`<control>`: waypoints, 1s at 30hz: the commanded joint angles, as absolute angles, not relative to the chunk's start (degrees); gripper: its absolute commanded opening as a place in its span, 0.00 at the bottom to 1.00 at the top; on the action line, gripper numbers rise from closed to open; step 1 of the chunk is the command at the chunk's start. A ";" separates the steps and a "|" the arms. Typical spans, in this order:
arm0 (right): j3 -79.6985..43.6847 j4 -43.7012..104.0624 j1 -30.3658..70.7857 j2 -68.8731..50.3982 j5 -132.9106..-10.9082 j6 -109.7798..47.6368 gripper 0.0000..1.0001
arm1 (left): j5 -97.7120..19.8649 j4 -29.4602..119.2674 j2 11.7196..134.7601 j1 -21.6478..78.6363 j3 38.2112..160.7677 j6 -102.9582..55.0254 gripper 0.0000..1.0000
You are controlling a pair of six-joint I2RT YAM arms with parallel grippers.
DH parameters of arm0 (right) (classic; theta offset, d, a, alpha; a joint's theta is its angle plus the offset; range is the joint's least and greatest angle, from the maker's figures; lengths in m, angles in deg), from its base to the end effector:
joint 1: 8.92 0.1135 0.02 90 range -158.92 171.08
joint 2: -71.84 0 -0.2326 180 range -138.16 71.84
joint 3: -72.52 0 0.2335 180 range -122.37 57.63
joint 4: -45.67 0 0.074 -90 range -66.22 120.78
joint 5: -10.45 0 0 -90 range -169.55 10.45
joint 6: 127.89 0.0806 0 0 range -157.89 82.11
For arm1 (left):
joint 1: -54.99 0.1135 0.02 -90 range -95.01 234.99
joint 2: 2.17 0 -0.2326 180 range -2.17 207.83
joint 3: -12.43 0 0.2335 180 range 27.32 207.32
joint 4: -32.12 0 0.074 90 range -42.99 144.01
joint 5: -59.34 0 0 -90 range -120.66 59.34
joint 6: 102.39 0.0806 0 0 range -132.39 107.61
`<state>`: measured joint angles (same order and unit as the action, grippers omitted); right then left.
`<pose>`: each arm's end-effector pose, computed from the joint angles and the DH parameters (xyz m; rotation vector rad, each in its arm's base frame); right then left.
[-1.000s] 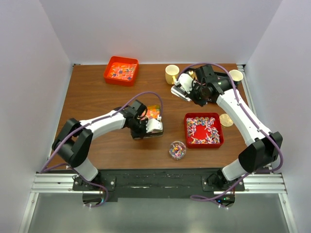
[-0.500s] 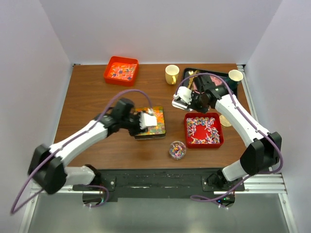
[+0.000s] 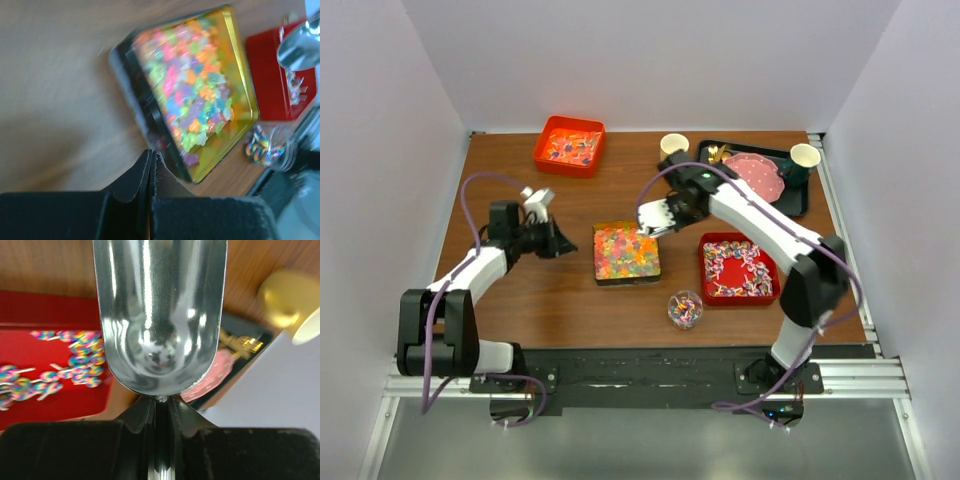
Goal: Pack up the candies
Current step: Scoop the fake candies from the storage box.
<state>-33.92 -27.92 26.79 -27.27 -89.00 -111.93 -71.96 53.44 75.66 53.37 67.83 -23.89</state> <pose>0.2921 0.1937 0.2324 -2.2423 1.6363 -0.4082 0.2824 -0.0612 0.1587 0.1672 2.2758 -0.9534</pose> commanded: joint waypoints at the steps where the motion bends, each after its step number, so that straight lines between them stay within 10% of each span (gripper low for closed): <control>1: -47.02 -34.69 30.10 -37.03 -98.35 -121.37 0.00 | -73.12 46.47 71.76 58.42 59.68 -42.18 0.00; 4: -57.31 -39.09 30.98 -44.42 -102.30 -124.53 0.00 | -74.07 48.16 70.52 58.69 56.60 -43.58 0.00; 9: -61.03 -38.40 32.30 -47.77 -108.45 -133.58 0.00 | -74.43 50.96 66.31 58.69 51.85 -42.89 0.68; 30: -50.92 -25.04 40.04 -52.61 -130.08 -141.42 0.00 | -77.15 29.52 65.78 58.86 37.87 -62.22 0.91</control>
